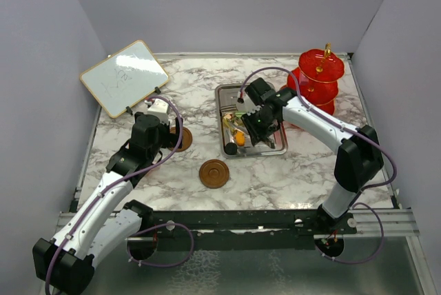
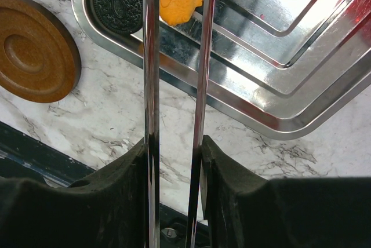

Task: Serve the afternoon tea
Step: Adjust the dessert on the tray.

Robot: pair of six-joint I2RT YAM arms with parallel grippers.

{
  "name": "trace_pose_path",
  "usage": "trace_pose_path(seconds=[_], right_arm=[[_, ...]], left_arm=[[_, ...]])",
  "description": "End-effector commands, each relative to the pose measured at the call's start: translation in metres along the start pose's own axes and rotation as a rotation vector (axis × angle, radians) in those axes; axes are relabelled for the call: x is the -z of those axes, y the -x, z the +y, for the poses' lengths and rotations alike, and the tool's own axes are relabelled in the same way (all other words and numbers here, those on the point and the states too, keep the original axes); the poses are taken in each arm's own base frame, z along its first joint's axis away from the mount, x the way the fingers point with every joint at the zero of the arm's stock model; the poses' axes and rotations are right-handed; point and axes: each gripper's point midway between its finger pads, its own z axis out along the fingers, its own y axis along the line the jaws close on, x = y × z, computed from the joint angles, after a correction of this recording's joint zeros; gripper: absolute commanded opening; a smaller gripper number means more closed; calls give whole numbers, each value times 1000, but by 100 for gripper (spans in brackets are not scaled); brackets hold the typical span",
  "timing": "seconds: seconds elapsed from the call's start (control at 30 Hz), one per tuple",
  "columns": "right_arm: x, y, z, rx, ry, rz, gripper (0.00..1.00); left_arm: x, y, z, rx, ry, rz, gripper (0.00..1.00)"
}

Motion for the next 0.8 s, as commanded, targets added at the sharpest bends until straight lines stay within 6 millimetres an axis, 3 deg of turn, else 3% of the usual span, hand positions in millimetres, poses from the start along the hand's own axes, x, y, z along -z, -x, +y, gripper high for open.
trace_pose_path(seconds=[0.0, 0.23, 0.5, 0.77], right_arm=[[-1, 6, 3, 18, 5, -5, 35], [6, 10, 3, 11, -7, -38, 34], [26, 20, 14, 1, 39, -128, 25], [24, 4, 22, -30, 85, -89, 25]], left_arm=[[4, 18, 1, 6, 2, -42, 99], [4, 18, 1, 6, 2, -42, 99], [4, 18, 1, 7, 2, -42, 99], [3, 17, 1, 6, 1, -36, 99]])
